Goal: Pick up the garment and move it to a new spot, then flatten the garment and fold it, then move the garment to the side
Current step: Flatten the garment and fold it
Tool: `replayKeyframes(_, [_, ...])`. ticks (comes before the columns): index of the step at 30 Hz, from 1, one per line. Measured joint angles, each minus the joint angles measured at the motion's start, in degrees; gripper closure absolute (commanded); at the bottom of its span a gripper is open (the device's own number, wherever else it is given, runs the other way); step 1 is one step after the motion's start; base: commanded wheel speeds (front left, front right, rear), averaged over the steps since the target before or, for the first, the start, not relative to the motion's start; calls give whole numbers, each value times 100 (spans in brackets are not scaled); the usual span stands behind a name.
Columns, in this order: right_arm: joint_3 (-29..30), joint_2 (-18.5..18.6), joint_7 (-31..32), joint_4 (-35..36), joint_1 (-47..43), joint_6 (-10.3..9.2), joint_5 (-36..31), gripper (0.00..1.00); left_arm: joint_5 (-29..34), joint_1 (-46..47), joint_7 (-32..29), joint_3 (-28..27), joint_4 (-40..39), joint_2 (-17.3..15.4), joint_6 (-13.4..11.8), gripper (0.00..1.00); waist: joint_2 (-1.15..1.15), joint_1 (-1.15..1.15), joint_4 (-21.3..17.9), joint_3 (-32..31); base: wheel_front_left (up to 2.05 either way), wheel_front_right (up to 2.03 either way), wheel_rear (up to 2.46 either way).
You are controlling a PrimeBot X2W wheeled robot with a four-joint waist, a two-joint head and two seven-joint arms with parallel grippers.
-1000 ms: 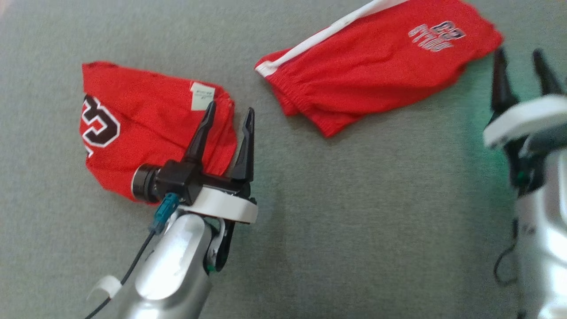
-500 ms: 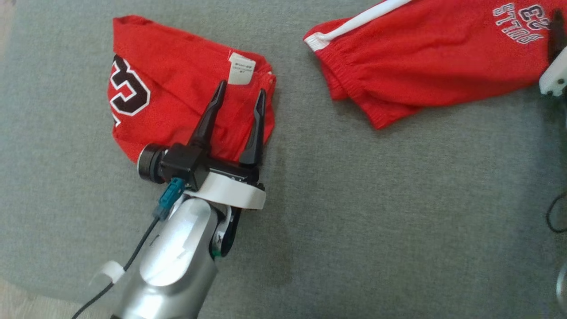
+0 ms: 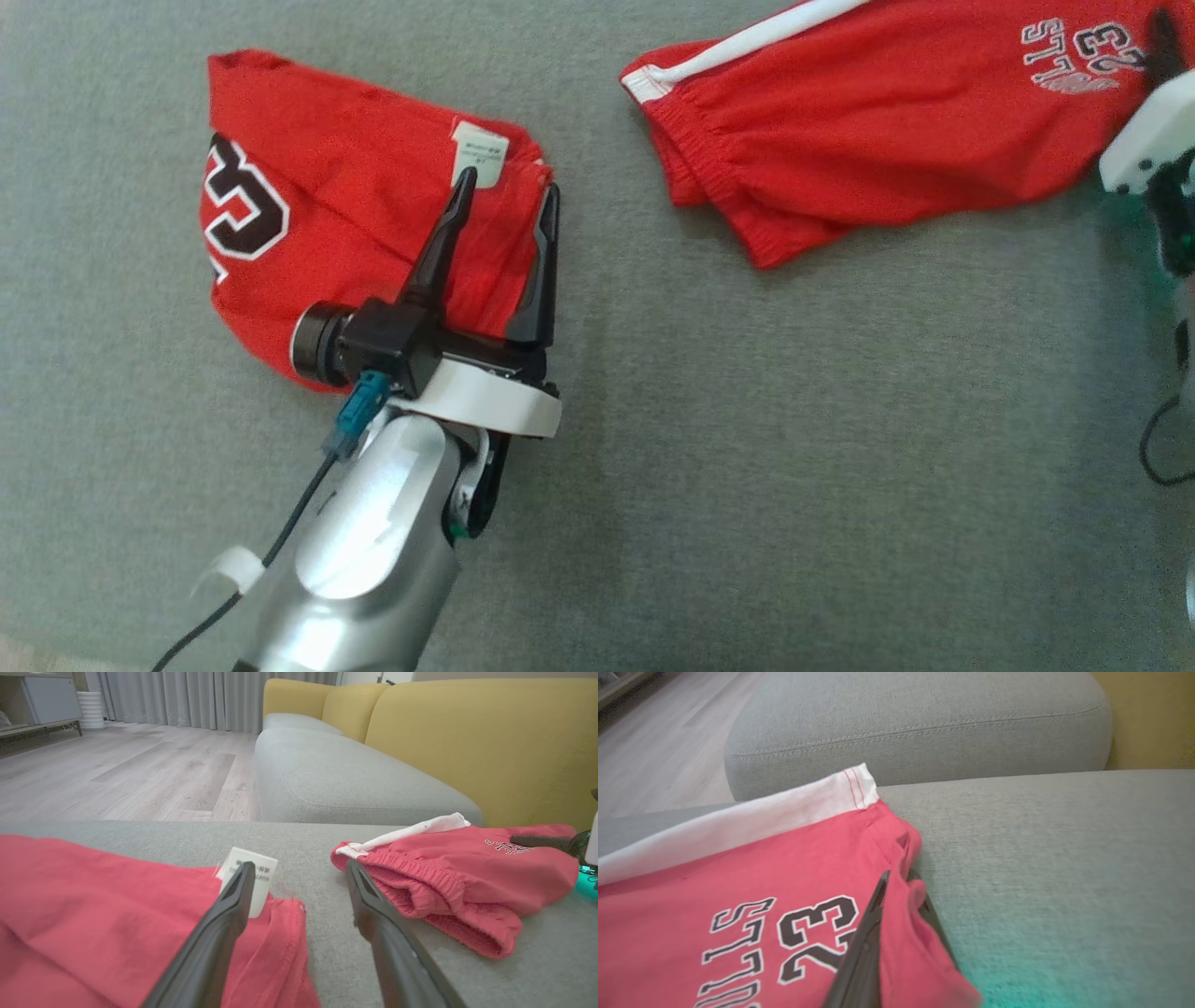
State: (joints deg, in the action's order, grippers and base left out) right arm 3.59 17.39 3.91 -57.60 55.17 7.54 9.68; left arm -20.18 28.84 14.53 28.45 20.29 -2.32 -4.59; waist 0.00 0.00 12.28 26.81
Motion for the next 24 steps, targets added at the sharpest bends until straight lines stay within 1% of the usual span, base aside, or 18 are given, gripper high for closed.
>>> replayKeyframes(4, [-145, 83, -218, 151, -357, 0, 580, 100, 11, -14, 0, -77, 37, 0, 10, 0, 0, 0, -184, -205, 0, 0, 0])
replayKeyframes(7, [-111, 170, -355, 348, -805, 0, 1038, 100, 62, -99, 0, -105, 86, 1, 56, 0, 0, -1, -324, -395, 0, 0, 0])
replayKeyframes(11, [46, 146, -512, 670, -1506, 0, 1472, 100, 112, -324, 0, -179, 167, -2, 64, 0, 0, -1, -522, -640, 0, 0, 0])
replayKeyframes(13, [202, 143, -590, 806, -1798, 0, 1566, 100, 133, -391, 0, -208, 200, -2, 108, 0, 0, -1, -609, -754, 0, 0, 0])
replayKeyframes(18, [600, 126, -650, 1071, -2345, 0, 1671, 100, 168, -495, 0, -255, 278, -3, 121, 0, 0, -2, -753, -1024, 0, 0, 0])
replayKeyframes(19, [681, 126, -651, 1100, -2422, 0, 1669, 100, 171, -518, 0, -261, 280, -4, 162, 0, 0, -2, -771, -1062, 0, 0, 0])
replayKeyframes(24, [977, 107, -649, 1239, -2552, 0, 1626, 100, 219, -590, 0, -300, 291, -4, 164, 0, 0, -1, -773, -1102, 0, 0, 0])
